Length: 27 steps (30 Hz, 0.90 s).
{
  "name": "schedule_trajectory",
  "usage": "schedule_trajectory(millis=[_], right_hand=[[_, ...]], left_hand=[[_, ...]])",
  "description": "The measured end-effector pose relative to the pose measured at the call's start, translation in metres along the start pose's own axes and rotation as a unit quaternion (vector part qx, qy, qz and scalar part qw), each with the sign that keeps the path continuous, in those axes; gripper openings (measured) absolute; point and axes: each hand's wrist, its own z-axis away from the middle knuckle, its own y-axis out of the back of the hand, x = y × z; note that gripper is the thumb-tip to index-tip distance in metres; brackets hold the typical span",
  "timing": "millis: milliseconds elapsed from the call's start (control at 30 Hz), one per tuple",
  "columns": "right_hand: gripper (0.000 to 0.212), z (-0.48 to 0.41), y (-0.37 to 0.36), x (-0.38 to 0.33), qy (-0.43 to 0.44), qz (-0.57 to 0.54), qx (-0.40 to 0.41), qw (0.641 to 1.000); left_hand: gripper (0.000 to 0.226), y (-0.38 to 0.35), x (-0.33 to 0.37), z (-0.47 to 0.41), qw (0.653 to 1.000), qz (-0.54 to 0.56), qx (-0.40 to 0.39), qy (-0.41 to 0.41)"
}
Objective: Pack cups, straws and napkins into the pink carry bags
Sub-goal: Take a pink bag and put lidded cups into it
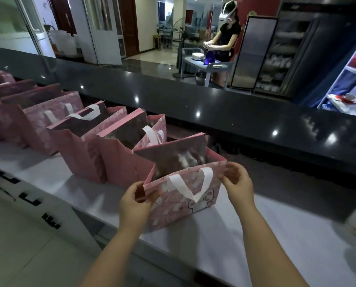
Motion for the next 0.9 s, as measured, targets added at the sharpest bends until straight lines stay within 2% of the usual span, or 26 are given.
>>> schedule_trajectory(millis=[100,200,333,467,633,767,900], right_hand=[[0.023,0.016,-0.004,0.019,-0.065,-0.012,-0.007,0.998],[0.020,0.029,-0.009,0.029,-0.099,-0.034,0.027,0.994],[0.020,0.039,-0.011,0.034,-0.112,-0.027,0.054,0.992],[0.022,0.052,-0.001,0.038,-0.106,0.000,0.075,0.991],[0.021,0.072,0.046,0.044,-0.115,0.017,0.168,0.979],[0.017,0.096,0.105,0.049,-0.125,0.022,0.250,0.960],[0.023,0.124,0.163,0.054,-0.146,0.006,0.332,0.932]], left_hand=[[0.036,0.010,-0.015,0.006,0.999,0.037,0.010,0.018],[0.026,0.019,-0.034,0.012,0.997,0.049,-0.037,0.046],[0.021,0.018,-0.042,0.011,0.993,0.077,-0.049,0.081],[0.025,-0.002,-0.036,0.001,0.991,0.093,-0.053,0.083],[0.025,-0.053,-0.022,-0.009,0.984,0.114,-0.107,0.089],[0.022,-0.110,-0.010,0.003,0.969,0.127,-0.193,0.088],[0.018,-0.168,-0.002,0.035,0.948,0.134,-0.272,0.093]])
